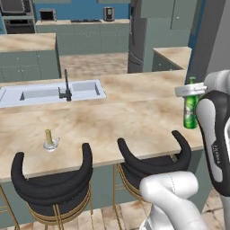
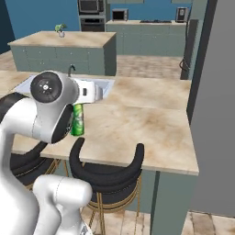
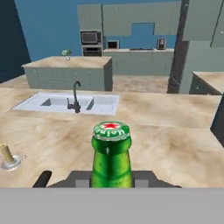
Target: Get the candle and the beer from the cabinet and move them to the dining counter.
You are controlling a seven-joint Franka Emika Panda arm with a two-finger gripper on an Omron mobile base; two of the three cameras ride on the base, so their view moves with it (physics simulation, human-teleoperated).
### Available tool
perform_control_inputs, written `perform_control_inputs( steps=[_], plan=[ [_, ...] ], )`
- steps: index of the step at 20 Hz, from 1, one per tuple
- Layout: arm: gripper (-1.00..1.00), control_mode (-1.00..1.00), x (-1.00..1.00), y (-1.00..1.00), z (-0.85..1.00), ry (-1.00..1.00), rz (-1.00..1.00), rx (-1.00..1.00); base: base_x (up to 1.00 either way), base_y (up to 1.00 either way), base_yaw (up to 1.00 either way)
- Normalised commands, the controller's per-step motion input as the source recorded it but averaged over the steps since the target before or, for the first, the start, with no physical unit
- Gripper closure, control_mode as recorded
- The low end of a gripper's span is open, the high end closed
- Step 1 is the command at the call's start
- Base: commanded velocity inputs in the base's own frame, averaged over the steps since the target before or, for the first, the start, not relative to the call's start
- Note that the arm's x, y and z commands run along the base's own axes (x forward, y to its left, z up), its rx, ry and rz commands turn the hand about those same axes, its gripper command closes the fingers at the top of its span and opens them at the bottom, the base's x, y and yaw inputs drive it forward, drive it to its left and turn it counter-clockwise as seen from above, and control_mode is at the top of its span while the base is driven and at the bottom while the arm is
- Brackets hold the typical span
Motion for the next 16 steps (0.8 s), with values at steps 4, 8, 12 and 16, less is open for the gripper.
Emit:
perform_control_inputs(
  steps=[4,8,12,16],
  plan=[
    [1.0,-1.0,1.0,0.0,-0.48,0.0,0.41,0.0,0.0,0.0,0.0],
    [1.0,-1.0,1.0,0.0,-0.42,0.0,0.33,0.02,0.0,0.0,0.0],
    [1.0,-1.0,0.94,0.0,-0.25,0.0,0.19,0.05,0.0,0.0,0.0],
    [1.0,-1.0,0.83,0.0,-0.19,0.0,0.1,0.04,0.0,0.0,0.0]
  ],
)
